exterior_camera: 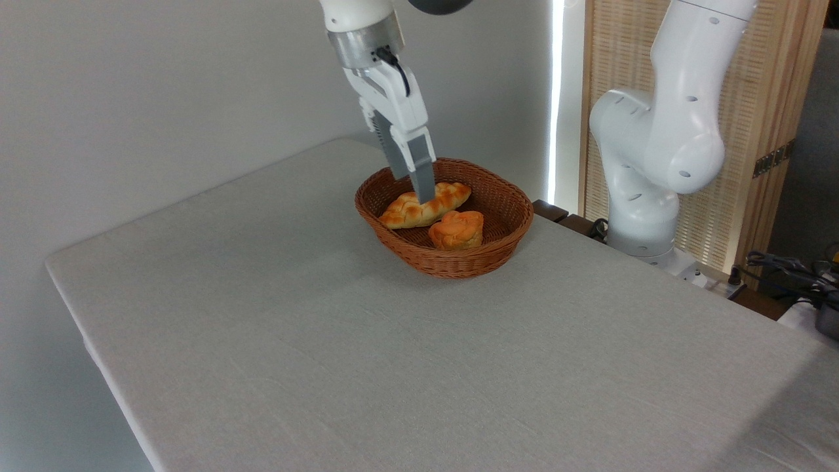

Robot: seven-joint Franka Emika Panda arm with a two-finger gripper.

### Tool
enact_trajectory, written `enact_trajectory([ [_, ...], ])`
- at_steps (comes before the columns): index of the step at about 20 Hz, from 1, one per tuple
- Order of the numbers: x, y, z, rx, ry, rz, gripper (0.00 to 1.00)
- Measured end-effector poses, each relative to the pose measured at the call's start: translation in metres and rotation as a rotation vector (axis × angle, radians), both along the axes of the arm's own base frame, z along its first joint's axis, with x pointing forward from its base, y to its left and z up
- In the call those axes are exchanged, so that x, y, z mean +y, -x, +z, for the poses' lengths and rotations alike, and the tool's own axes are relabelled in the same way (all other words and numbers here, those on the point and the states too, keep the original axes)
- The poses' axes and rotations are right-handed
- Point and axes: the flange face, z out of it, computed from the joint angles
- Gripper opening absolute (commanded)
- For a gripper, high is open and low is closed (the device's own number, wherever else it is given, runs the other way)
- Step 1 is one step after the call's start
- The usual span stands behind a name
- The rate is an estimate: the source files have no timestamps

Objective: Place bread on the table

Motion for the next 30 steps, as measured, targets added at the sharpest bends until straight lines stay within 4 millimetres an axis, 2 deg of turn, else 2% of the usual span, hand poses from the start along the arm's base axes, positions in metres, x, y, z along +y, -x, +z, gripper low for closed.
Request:
enact_trajectory([
  [3, -0.005, 0.021, -0.03, 0.054, -0.023, -0.046, 1.0],
  [11, -0.006, 0.036, -0.09, 0.079, -0.032, -0.089, 1.0],
  [12, -0.005, 0.038, -0.096, 0.082, -0.035, -0.089, 0.87],
  [14, -0.004, 0.041, -0.106, 0.091, -0.04, -0.09, 0.48],
  [15, -0.004, 0.042, -0.108, 0.092, -0.04, -0.091, 0.41],
  [16, -0.004, 0.043, -0.109, 0.092, -0.04, -0.091, 0.39],
  [27, -0.004, 0.042, -0.108, 0.088, -0.039, -0.091, 0.4],
  [29, -0.006, 0.039, -0.1, 0.073, -0.031, -0.09, 0.4],
  [30, -0.006, 0.035, -0.089, 0.069, -0.027, -0.088, 0.41],
])
